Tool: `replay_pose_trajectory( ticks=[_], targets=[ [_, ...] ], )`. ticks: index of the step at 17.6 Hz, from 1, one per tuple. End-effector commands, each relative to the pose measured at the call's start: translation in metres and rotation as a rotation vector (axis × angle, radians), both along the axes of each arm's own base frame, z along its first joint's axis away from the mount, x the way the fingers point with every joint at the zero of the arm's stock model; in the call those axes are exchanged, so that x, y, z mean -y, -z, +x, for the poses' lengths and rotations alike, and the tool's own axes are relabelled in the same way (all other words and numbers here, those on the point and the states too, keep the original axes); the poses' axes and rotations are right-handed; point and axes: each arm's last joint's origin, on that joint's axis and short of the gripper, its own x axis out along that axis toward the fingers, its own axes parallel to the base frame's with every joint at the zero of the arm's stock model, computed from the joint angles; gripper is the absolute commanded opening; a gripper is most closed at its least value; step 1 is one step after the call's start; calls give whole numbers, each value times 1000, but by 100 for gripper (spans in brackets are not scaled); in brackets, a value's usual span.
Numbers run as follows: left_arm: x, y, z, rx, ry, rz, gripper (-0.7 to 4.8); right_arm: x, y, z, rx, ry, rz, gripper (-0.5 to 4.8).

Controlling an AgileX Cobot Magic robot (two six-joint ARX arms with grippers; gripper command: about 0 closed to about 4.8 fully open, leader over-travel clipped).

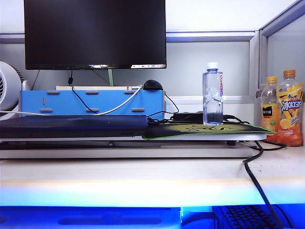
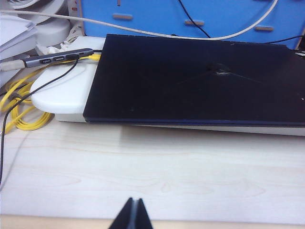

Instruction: Pick up the mineral water bottle and place it on the laptop.

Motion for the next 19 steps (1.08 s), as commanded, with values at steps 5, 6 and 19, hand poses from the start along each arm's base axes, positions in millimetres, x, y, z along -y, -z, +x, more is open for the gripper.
replay_pose_trajectory(
  ticks=[5, 6, 19],
  targets=[
    [0, 0, 0, 0, 2, 1, -2, -8, -108, 62, -286, -296, -24, 32],
    [0, 0, 0, 0, 2, 1, -2, -10, -115, 72, -294, -375, -24, 32],
    [0, 0, 0, 0, 2, 1, -2, -18, -99, 111, -372, -149, -357, 479]
  ],
)
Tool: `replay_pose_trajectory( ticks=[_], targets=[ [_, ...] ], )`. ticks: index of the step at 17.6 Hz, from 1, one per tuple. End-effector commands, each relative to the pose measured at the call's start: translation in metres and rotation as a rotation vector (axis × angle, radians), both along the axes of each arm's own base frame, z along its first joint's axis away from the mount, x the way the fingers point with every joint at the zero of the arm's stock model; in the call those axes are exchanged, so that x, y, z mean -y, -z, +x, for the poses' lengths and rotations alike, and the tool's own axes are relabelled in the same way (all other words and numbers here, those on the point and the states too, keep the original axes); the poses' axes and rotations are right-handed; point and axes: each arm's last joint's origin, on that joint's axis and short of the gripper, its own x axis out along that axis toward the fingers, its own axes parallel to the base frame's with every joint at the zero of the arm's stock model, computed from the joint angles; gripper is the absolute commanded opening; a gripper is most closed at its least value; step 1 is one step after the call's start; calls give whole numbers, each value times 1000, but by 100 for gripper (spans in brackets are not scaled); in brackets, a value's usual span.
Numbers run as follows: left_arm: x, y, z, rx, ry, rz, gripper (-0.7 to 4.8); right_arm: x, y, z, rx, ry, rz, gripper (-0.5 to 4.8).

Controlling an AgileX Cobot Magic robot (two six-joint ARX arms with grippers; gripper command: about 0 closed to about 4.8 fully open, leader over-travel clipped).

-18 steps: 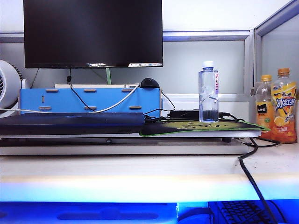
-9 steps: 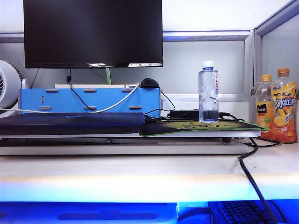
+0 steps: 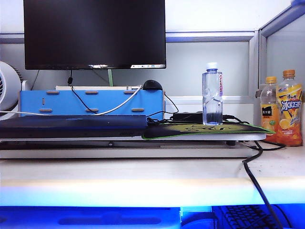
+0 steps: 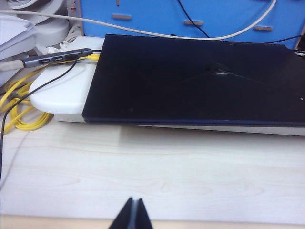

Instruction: Pick up the mineral water bottle and place it on the laptop.

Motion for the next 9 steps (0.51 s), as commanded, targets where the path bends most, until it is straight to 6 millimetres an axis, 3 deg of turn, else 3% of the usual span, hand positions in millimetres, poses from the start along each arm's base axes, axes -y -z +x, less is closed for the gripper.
replay_pose_trajectory(
  ticks=[1, 3, 4, 6, 9],
  targets=[
    [0, 0, 0, 0, 4, 1, -2, -10, 4, 20, 25, 4, -42, 479],
    [0, 0, 0, 0, 3, 1, -2, -32, 16, 39, 4, -25, -59, 479],
    [0, 0, 0, 0, 3, 1, -2, -52, 23, 53, 36, -1, -80, 479],
    [0, 0, 0, 0, 3, 1, -2, -72, 32, 75, 109, 118, -95, 479],
    [0, 0, 0, 0, 3, 1, -2, -85, 50, 112, 102, 215, -123, 479]
  ],
)
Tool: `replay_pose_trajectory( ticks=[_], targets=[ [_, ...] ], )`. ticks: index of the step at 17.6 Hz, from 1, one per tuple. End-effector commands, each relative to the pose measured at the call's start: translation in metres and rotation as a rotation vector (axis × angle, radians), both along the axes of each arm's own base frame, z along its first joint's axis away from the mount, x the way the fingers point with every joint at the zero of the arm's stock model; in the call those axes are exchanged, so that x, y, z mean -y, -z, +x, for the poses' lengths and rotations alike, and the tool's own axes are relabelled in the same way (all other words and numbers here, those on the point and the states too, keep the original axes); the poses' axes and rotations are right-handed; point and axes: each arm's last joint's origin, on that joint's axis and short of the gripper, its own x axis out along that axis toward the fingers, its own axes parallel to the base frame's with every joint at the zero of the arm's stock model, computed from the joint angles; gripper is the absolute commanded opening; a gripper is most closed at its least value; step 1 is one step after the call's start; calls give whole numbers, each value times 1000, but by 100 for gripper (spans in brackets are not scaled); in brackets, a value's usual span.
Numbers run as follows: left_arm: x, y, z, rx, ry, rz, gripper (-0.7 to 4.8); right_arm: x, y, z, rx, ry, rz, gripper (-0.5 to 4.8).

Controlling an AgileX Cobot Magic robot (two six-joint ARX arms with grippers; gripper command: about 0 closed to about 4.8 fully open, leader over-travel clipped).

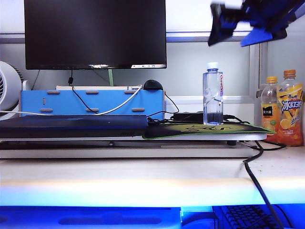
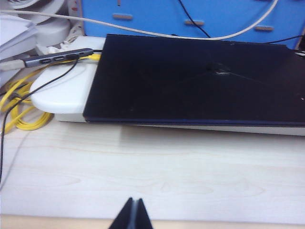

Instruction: Pick up the mineral water bottle and place it on the laptop.

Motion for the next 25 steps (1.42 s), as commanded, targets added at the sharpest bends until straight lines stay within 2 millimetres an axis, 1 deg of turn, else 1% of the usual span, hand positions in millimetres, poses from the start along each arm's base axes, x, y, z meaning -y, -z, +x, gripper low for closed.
replay_pose_trajectory(
  ticks=[1, 2, 3, 4, 5, 8, 11, 13, 14, 17, 20, 23, 25],
  targets=[
    [0, 0, 0, 0, 3, 1, -2, -10, 6, 34, 10, 72, -23, 479],
    [0, 0, 0, 0, 3, 1, -2, -14, 9, 46, -1, 70, -31, 479],
    [0, 0, 0, 0, 3, 1, -2, -21, 12, 64, -12, 74, -35, 479],
    [0, 0, 0, 0, 2, 1, -2, -24, 14, 74, -15, 82, -38, 479],
    [0, 0, 0, 0, 3, 1, -2, -28, 18, 88, -21, 105, -47, 479],
    [0, 0, 0, 0, 3, 1, -2, -31, 22, 102, -2, 174, -53, 479],
    [0, 0, 0, 0, 2, 1, -2, -25, 21, 110, 22, 230, -48, 479],
    [0, 0, 0, 0, 3, 1, -2, -20, 21, 117, 22, 236, -46, 479],
    [0, 0, 0, 0, 3, 1, -2, -17, 21, 125, 15, 232, -46, 479],
    [0, 0, 0, 0, 3, 1, -2, -23, 21, 141, -4, 209, -58, 479],
    [0, 0, 0, 0, 3, 1, -2, -27, 29, 154, -31, 210, -69, 479],
    [0, 0, 0, 0, 3, 1, -2, -24, 38, 161, -51, 227, -79, 479],
    [0, 0, 0, 0, 2, 1, -2, -20, 41, 165, -54, 240, -80, 479]
  ],
)
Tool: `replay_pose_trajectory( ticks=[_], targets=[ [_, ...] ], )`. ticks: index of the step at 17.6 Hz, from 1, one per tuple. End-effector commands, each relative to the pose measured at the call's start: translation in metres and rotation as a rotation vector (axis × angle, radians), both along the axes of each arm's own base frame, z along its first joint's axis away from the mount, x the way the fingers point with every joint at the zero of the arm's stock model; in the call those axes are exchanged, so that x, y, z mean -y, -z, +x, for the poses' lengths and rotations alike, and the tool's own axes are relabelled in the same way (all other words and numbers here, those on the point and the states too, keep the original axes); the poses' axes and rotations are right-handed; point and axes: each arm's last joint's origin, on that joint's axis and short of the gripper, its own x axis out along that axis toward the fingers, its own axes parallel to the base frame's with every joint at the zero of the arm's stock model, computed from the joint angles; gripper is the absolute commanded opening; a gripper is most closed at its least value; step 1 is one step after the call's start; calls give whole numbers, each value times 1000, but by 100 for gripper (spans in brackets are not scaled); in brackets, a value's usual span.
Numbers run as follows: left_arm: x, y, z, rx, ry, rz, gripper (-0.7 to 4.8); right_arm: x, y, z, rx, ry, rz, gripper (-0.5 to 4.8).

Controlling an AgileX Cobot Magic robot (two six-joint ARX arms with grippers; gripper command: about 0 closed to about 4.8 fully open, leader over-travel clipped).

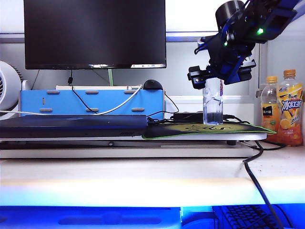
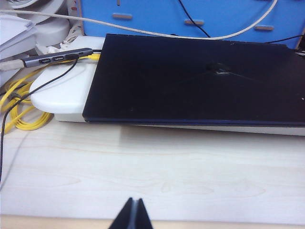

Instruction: Pick up the mineral water bottle and place it on the laptop.

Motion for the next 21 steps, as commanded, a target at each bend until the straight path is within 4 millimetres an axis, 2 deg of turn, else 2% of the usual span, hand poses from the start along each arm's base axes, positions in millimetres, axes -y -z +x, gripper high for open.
replay_pose_trajectory(
  ticks=[1, 12, 13, 14, 15, 21],
  targets=[
    [0, 0, 0, 0, 2, 1, -2, 4, -1, 5, 19, 18, 4, 479],
    [0, 0, 0, 0, 3, 1, -2, 2, -2, 27, -8, 17, -24, 479],
    [0, 0, 0, 0, 3, 1, -2, 2, -1, 27, -20, 16, -28, 420],
    [0, 0, 0, 0, 2, 1, -2, 2, -1, 27, -25, 16, -30, 142],
    [0, 0, 0, 0, 3, 1, -2, 2, -1, 27, -26, 15, -32, 6],
    [0, 0, 0, 0, 3, 1, -2, 2, -2, 27, -10, 8, -42, 3]
  ],
)
